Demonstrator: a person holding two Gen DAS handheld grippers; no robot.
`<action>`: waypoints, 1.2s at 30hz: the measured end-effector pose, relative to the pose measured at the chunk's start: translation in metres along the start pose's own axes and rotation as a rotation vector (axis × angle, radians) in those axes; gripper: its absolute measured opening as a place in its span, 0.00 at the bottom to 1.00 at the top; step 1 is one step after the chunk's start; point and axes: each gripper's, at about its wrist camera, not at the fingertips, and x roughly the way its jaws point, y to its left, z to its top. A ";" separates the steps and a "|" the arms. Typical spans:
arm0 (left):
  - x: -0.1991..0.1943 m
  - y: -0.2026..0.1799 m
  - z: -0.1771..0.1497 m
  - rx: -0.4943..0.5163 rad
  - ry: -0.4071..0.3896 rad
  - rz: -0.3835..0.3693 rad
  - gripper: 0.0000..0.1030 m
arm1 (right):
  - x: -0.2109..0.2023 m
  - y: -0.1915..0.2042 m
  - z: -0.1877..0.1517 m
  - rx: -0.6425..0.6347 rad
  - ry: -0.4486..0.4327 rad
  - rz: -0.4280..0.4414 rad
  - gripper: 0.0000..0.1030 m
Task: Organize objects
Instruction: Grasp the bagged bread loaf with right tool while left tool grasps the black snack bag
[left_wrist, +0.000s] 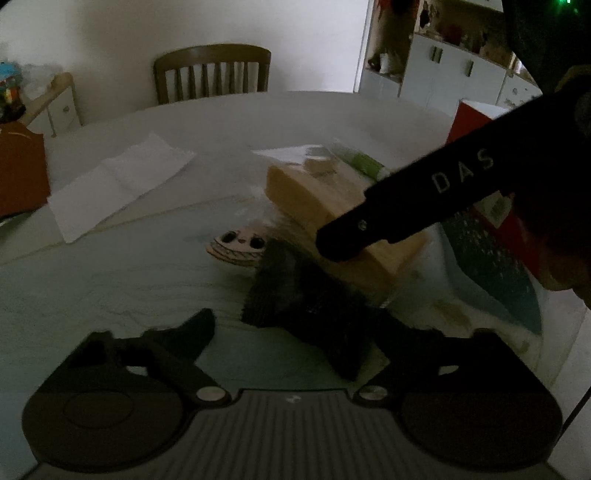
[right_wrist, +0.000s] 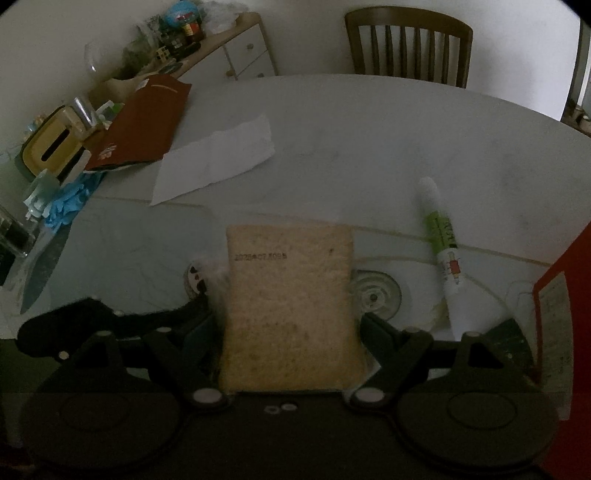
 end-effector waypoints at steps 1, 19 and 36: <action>0.001 -0.001 0.000 0.004 -0.002 0.003 0.77 | 0.000 0.000 -0.001 0.002 0.000 0.001 0.82; -0.001 -0.009 0.002 0.019 -0.008 -0.038 0.36 | -0.015 0.009 -0.010 -0.029 -0.054 -0.053 0.71; -0.049 -0.020 0.005 -0.002 -0.043 -0.093 0.36 | -0.100 0.005 -0.044 0.032 -0.165 -0.067 0.70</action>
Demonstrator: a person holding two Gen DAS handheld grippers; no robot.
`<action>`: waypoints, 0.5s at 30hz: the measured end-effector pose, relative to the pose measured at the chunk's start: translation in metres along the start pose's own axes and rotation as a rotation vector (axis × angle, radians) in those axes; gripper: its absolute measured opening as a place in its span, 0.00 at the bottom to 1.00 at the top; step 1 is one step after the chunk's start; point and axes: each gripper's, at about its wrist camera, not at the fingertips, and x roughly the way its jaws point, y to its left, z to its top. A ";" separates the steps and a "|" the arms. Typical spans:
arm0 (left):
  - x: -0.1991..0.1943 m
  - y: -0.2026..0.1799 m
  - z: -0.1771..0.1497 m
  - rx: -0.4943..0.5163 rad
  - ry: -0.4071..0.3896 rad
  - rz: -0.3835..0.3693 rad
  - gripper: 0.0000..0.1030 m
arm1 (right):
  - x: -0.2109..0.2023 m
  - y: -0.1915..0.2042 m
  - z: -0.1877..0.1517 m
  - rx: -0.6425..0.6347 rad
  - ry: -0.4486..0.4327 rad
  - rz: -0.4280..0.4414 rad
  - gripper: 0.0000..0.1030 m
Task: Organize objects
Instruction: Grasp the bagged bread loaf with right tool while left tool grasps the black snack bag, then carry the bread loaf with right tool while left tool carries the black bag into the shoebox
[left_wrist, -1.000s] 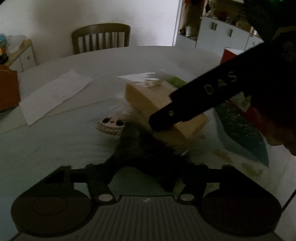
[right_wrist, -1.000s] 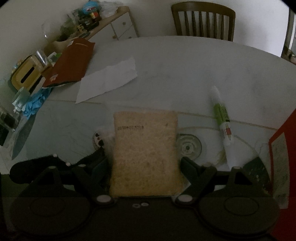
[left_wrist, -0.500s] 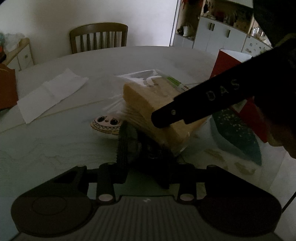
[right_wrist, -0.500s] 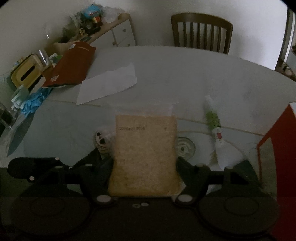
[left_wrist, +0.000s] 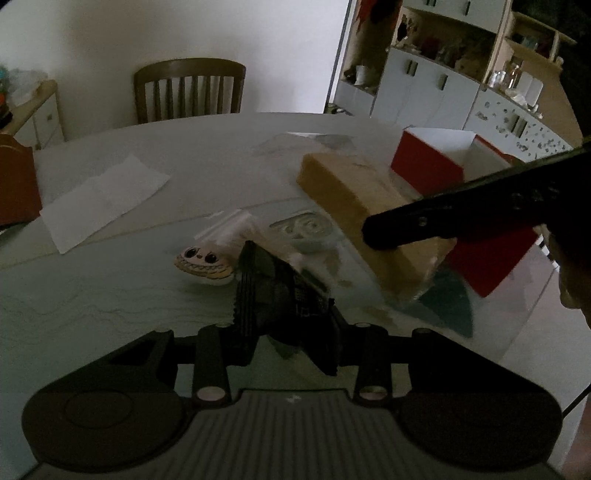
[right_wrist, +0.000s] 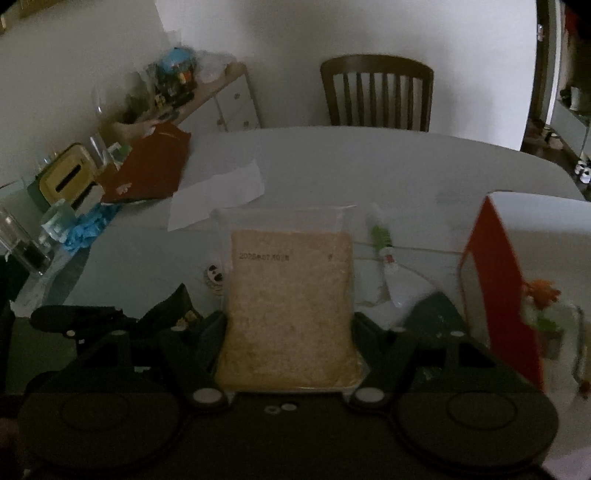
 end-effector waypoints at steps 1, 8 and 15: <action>-0.004 -0.002 0.001 0.001 -0.003 -0.004 0.36 | -0.006 -0.001 -0.002 0.005 -0.006 -0.005 0.70; -0.023 -0.026 0.011 0.028 -0.026 -0.032 0.36 | -0.044 -0.010 -0.016 0.034 -0.035 -0.043 0.70; -0.030 -0.054 0.022 0.048 -0.036 -0.065 0.36 | -0.082 -0.030 -0.026 0.051 -0.088 -0.076 0.70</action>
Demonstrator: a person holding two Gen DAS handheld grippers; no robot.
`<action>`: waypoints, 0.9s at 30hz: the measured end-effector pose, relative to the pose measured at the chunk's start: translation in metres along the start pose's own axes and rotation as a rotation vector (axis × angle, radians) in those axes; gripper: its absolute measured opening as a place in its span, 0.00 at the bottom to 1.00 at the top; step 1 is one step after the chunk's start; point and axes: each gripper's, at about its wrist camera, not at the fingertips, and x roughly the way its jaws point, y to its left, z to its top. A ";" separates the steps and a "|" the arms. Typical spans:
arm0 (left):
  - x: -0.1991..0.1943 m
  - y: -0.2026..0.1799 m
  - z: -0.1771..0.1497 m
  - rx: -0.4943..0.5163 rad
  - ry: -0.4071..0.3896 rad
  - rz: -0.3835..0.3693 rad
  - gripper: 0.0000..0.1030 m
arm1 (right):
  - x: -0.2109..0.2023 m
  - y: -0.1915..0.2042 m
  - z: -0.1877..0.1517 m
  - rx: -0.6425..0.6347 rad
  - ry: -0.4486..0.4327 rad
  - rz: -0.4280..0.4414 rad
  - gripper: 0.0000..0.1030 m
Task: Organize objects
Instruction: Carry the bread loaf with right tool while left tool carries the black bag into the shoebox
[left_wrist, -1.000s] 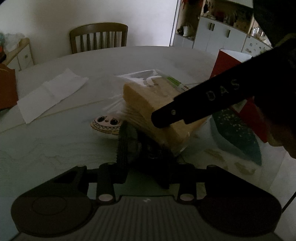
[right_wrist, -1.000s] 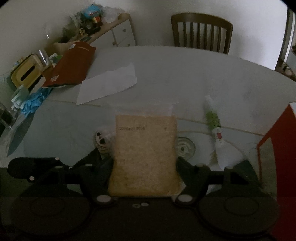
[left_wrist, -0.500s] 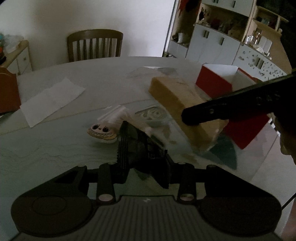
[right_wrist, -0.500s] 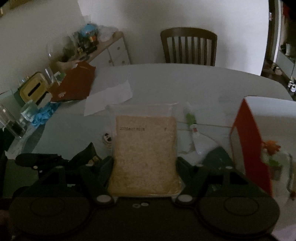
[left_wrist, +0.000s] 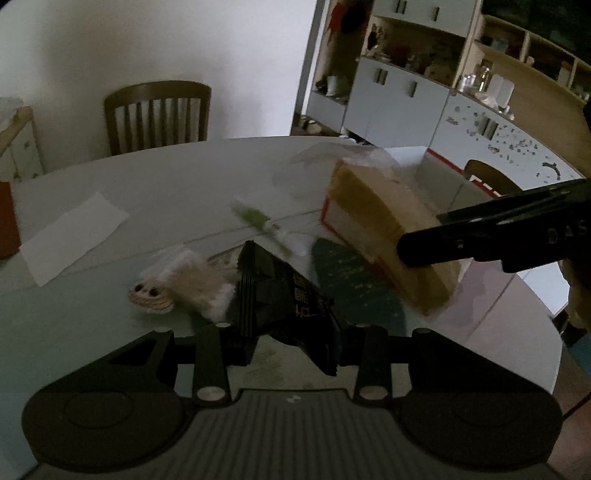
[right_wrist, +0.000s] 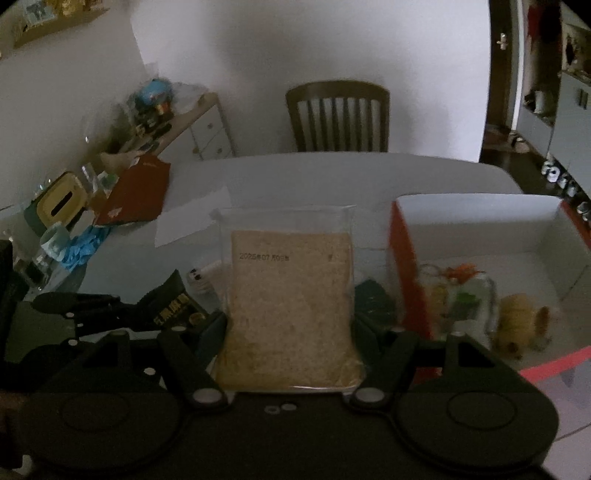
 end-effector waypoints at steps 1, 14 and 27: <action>0.000 -0.004 0.002 0.003 -0.001 -0.004 0.36 | -0.005 -0.005 -0.001 0.003 -0.008 -0.005 0.70; 0.021 -0.075 0.037 0.074 -0.012 -0.038 0.36 | -0.043 -0.078 -0.011 0.053 -0.051 -0.028 0.70; 0.063 -0.144 0.070 0.122 -0.005 -0.049 0.36 | -0.059 -0.160 -0.015 0.083 -0.061 -0.061 0.70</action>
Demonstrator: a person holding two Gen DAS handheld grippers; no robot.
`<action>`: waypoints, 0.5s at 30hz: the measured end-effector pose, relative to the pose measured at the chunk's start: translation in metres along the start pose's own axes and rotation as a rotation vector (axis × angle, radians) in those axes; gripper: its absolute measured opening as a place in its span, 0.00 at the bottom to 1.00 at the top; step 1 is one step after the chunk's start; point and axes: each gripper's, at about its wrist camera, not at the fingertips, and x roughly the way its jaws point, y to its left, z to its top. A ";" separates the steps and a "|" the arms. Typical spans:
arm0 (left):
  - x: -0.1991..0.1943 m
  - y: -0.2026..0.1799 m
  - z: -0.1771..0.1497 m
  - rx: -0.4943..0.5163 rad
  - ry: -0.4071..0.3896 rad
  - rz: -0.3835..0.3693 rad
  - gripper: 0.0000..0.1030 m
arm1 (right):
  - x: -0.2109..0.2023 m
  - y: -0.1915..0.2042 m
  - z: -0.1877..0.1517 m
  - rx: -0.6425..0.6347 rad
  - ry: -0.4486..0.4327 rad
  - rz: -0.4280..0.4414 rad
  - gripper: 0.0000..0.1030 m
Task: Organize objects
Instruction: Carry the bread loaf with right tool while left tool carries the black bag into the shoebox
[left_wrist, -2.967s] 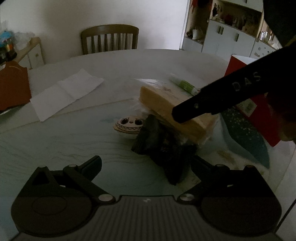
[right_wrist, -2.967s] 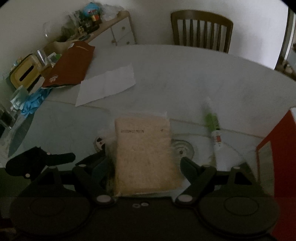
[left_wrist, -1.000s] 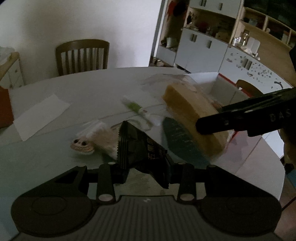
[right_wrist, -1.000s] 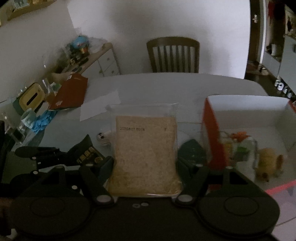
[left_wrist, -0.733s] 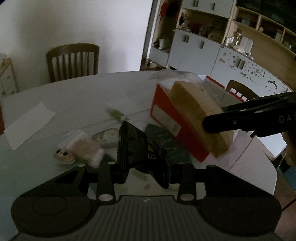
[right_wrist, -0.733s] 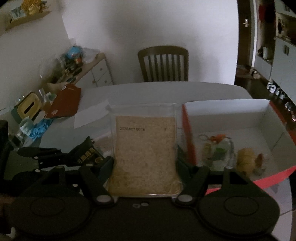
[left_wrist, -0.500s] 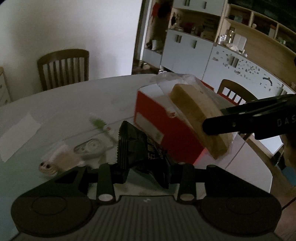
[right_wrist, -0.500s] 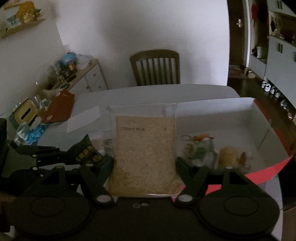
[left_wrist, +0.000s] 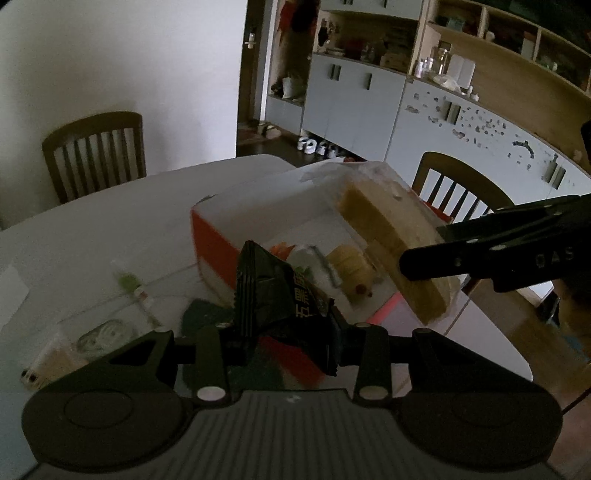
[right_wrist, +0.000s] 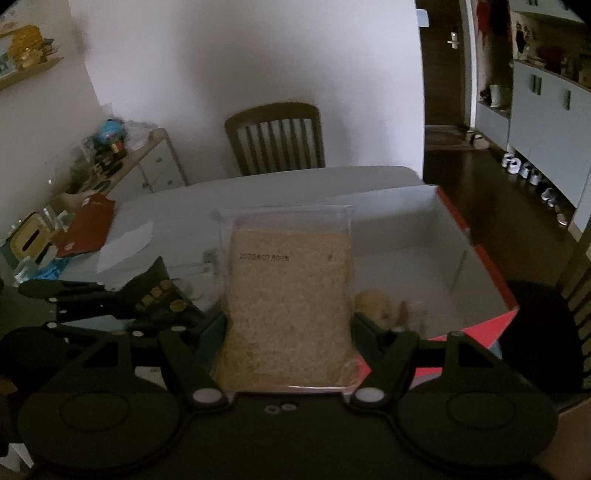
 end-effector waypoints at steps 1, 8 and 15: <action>0.003 -0.003 0.002 0.005 0.001 0.000 0.36 | 0.000 -0.007 0.001 0.000 -0.002 -0.007 0.70; 0.027 -0.024 0.017 0.018 0.017 0.002 0.36 | 0.004 -0.043 0.010 0.014 -0.015 -0.037 0.71; 0.048 -0.035 0.034 0.032 0.031 0.018 0.36 | 0.016 -0.066 0.017 0.007 -0.007 -0.060 0.71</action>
